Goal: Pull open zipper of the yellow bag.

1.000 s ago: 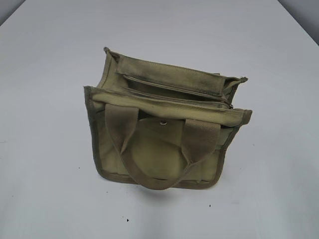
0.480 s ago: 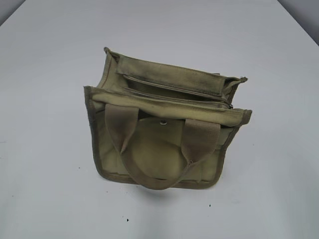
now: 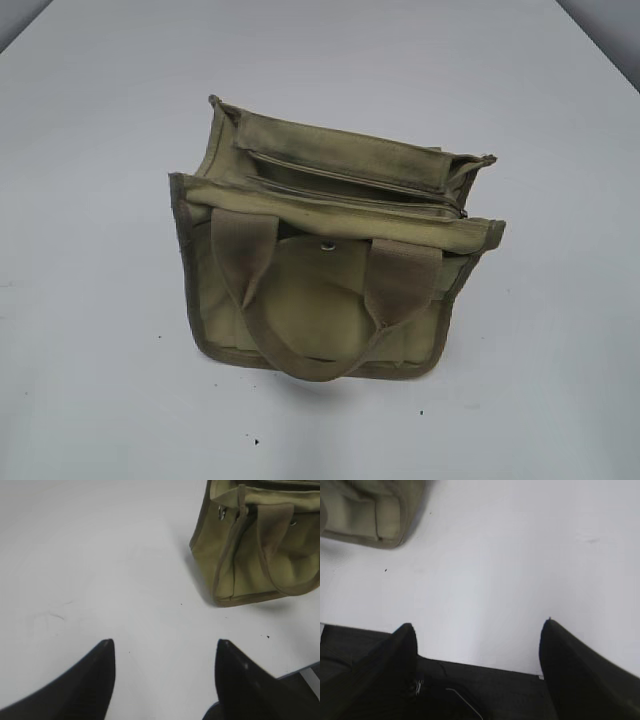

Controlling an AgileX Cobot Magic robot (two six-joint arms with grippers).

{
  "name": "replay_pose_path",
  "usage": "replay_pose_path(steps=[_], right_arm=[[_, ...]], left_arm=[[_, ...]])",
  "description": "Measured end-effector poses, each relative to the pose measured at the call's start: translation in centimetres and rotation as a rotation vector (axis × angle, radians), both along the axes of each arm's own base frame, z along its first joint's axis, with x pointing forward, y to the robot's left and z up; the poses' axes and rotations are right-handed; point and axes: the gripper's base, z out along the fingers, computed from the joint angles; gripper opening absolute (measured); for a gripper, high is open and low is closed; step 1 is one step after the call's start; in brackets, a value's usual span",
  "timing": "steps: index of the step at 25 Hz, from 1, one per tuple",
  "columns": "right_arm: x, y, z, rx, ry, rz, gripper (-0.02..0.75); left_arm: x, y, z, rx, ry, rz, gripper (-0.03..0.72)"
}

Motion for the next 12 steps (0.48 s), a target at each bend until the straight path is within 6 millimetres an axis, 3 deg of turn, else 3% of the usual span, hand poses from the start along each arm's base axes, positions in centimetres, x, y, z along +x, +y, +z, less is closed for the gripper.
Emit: replay_pose_path(steps=[12], right_arm=[[-3.3,-0.3,0.4,0.022,-0.232,-0.032,0.585]], left_arm=[[-0.3,-0.1,0.0,-0.003,-0.015,0.227,0.458]])
